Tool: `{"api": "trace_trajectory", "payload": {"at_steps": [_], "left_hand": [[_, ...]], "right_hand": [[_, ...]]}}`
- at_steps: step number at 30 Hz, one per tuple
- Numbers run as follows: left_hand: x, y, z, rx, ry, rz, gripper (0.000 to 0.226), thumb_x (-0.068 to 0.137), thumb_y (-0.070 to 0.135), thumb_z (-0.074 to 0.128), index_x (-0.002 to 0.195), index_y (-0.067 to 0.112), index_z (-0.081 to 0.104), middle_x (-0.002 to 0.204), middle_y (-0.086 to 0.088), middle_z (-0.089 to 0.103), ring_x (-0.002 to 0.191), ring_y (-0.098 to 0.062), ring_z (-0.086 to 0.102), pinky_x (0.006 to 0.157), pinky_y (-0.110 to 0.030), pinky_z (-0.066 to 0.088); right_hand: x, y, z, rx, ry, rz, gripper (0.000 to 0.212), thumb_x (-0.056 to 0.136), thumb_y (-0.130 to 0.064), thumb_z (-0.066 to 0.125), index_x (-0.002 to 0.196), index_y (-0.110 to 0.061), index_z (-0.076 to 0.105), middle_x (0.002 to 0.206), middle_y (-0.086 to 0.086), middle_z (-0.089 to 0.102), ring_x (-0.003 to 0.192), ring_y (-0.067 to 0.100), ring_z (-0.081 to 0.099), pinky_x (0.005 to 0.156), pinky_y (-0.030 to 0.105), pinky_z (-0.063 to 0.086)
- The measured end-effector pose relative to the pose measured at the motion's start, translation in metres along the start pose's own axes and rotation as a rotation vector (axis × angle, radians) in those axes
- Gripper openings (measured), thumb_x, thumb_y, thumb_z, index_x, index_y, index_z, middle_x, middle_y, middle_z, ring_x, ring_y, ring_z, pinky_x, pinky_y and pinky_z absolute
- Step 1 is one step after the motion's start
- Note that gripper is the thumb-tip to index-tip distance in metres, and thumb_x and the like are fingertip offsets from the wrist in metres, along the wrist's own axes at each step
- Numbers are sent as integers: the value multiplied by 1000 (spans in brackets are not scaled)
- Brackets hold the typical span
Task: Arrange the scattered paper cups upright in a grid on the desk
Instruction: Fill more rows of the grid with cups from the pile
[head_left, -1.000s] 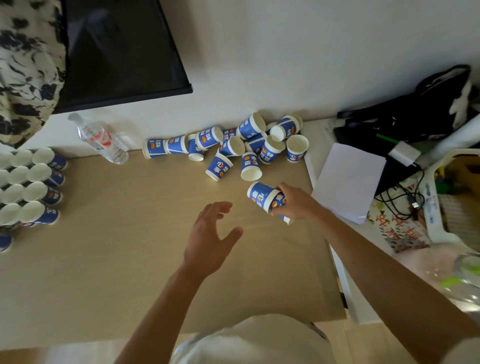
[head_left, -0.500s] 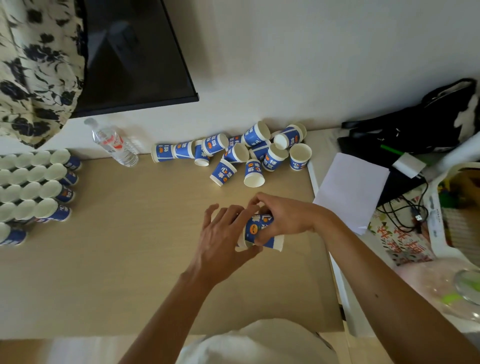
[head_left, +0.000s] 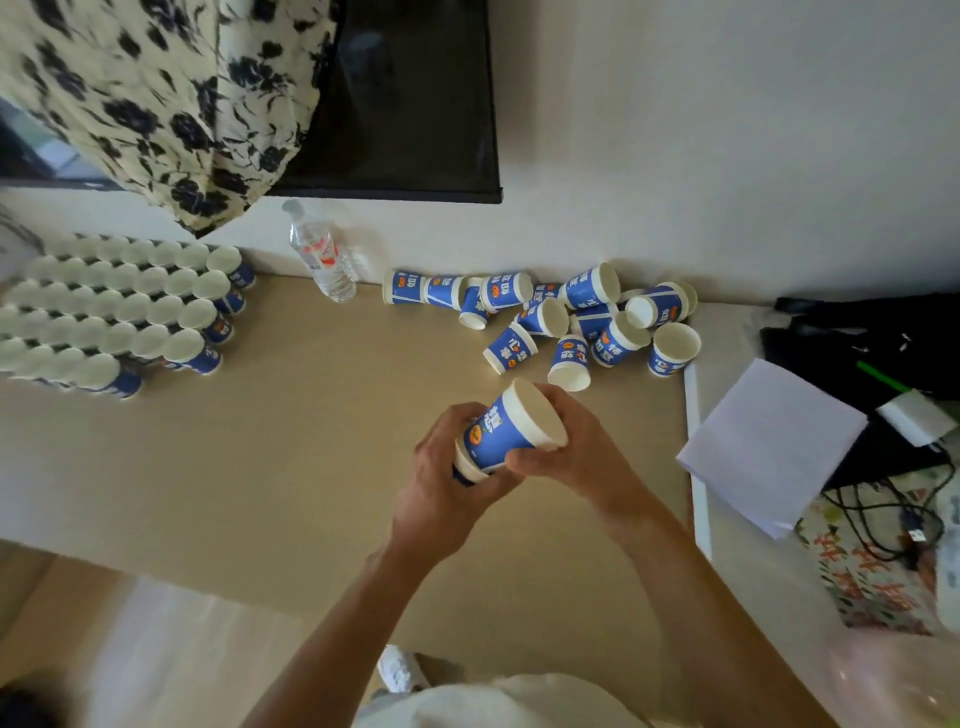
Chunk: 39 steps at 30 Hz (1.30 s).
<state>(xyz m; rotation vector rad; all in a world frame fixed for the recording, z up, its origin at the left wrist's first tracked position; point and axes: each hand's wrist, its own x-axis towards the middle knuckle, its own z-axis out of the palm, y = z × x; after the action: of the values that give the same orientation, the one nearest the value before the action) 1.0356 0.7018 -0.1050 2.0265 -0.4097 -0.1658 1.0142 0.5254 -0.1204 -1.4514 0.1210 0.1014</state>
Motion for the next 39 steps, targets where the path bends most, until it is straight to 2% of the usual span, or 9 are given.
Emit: {"api": "trace_trajectory", "payload": {"at_steps": [4, 9, 12, 15, 19, 23, 28, 35, 39], "left_hand": [[-4, -7, -20, -98, 13, -48, 64, 66, 17, 92, 118, 17, 55, 90, 5, 68, 67, -4, 58, 61, -12, 46], [-14, -32, -56, -60, 98, -174, 79, 72, 42, 85, 135, 41, 37, 100, 12, 67, 79, -17, 68, 77, -35, 59], [-24, -45, -84, -113, 113, -212, 81, 69, 56, 72, 139, 48, 32, 111, 9, 65, 91, -20, 68, 85, -46, 59], [-39, -60, -121, -192, 177, -218, 77, 72, 48, 75, 139, 41, 39, 106, 5, 68, 89, -18, 68, 85, -45, 59], [-62, -77, -176, -334, 317, -220, 59, 79, 12, 82, 131, 22, 55, 104, 2, 72, 91, -15, 70, 75, -24, 56], [-86, -97, -233, -385, 418, -207, 53, 76, 2, 82, 124, 15, 61, 102, -3, 72, 88, -16, 70, 66, -16, 53], [-116, -129, -299, -312, 487, -199, 54, 72, 14, 87, 118, 27, 62, 100, 13, 72, 94, -8, 68, 79, -25, 57], [-142, -167, -369, -287, 561, -197, 57, 69, 13, 87, 117, 28, 61, 103, 13, 72, 95, -9, 67, 87, -32, 55], [-141, -191, -400, -290, 610, -187, 56, 67, 16, 85, 117, 26, 60, 108, 9, 70, 102, -15, 67, 92, -36, 53]], "right_hand": [[5, 3, 34, 242, 111, -35, 63, 59, -31, 84, 114, -8, 63, 99, 12, 71, 93, 27, 67, 81, 42, 53], [13, -9, 56, 510, 184, -64, 74, 52, -31, 98, 110, -2, 63, 100, 19, 67, 97, 32, 65, 90, 47, 54], [15, -12, 77, 545, 212, -69, 63, 58, -15, 84, 117, -6, 63, 105, 18, 67, 99, 30, 65, 89, 46, 55], [17, -10, 113, 501, 203, -59, 61, 60, -12, 79, 118, -5, 61, 99, 12, 67, 92, 23, 66, 81, 39, 57], [18, -2, 174, 320, 219, -61, 47, 64, -5, 72, 110, -8, 65, 92, 7, 70, 89, 23, 66, 86, 44, 54], [22, 15, 238, 174, 254, -69, 64, 52, -22, 82, 114, -14, 65, 104, 12, 71, 98, 30, 66, 92, 51, 52], [32, 31, 309, 107, 263, -45, 70, 50, -28, 84, 115, -11, 64, 107, 15, 71, 95, 27, 67, 91, 48, 53], [39, 48, 396, 57, 269, -27, 72, 52, -23, 82, 120, -13, 62, 116, 13, 70, 97, 20, 69, 78, 27, 54], [51, 63, 430, 39, 235, -1, 66, 56, -20, 83, 118, -20, 63, 117, 7, 71, 106, 24, 68, 84, 30, 52]]}}
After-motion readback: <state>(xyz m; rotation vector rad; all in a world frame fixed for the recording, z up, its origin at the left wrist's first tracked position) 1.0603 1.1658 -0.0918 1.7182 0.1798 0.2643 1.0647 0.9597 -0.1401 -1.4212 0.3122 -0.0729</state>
